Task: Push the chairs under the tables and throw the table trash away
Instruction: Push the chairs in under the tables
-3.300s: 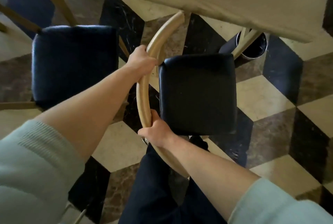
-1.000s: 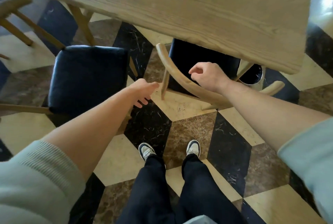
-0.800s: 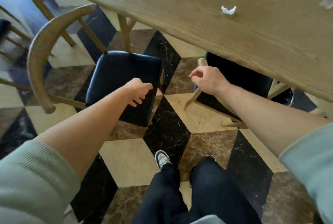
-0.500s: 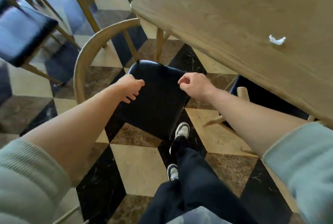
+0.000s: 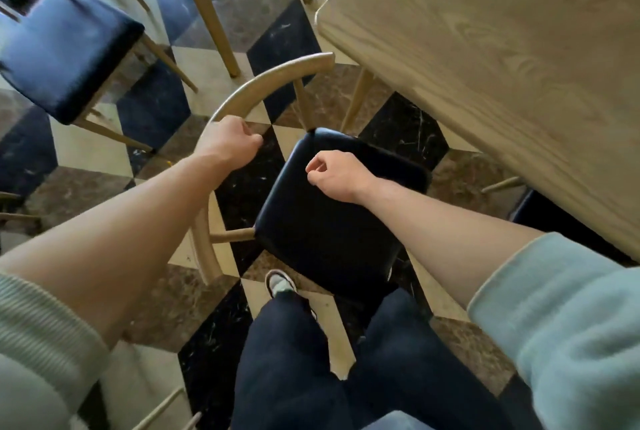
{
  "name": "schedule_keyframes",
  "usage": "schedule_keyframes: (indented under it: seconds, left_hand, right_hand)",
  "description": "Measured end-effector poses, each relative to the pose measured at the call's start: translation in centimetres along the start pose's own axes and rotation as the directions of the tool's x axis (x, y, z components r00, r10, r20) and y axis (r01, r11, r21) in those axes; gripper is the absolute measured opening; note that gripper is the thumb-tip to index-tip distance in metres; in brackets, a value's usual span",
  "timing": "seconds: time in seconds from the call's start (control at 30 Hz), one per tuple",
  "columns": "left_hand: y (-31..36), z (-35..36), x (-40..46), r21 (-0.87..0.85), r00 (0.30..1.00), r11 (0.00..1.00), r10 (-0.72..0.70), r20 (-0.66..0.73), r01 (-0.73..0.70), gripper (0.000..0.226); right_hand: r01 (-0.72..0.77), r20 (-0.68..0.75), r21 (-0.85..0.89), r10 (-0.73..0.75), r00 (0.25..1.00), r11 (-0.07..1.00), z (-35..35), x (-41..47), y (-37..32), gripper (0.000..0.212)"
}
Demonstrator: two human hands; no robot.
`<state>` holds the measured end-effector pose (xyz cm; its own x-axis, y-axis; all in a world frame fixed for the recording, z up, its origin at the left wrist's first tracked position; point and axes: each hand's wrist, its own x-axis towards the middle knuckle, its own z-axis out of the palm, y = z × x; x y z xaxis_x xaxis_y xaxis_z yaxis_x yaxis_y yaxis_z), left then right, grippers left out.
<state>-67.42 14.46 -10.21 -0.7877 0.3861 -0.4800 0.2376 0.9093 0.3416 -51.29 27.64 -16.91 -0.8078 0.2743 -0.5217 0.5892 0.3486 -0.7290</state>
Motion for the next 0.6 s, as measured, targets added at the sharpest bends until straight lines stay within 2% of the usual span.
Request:
schedule_keyframes:
  seconds: [0.13,0.27,0.33,0.37,0.47,0.53,0.6]
  left_hand:
    - [-1.6,-1.1,5.2,0.018,0.988,0.994,0.106,-0.113,-0.104,0.020]
    - [-2.9,-1.6,10.2,0.095,0.926,0.954,0.298,-0.233,-0.283,0.027]
    - [-3.0,-1.7,11.6,0.136,0.876,0.907,0.420,-0.239,-0.398,0.024]
    - [-2.8,-1.8,12.2,0.136,0.855,0.884,0.467,-0.226,-0.447,0.021]
    - [-2.3,-1.7,14.6,0.076,0.854,0.857,0.515,-0.082,-0.509,0.034]
    - [-1.4,-1.5,16.2,0.055,0.890,0.894,0.434,0.137,-0.445,0.053]
    - [-0.8,-1.4,17.2,0.015,0.881,0.932,0.337,0.331,-0.361,0.051]
  right_hand:
    - [-0.004,0.048,0.065,0.000,0.999,0.998,3.8,4.1,-3.5,0.011]
    - [-0.091,0.124,0.232,0.064,0.990,0.968,8.2,7.9,-7.8,0.017]
    - [-0.139,0.179,0.371,0.076,0.981,0.918,10.2,9.0,-9.5,0.026]
    - [-0.168,0.205,0.413,0.088,0.975,0.895,11.1,9.2,-10.2,0.037]
    - [-0.290,0.257,0.461,0.186,0.948,0.839,14.0,10.0,-12.2,0.081]
    - [-0.376,0.266,0.520,0.272,0.925,0.767,15.7,10.4,-13.0,0.088]
    - [-0.402,0.256,0.629,0.312,0.915,0.665,16.9,10.5,-13.4,0.080]
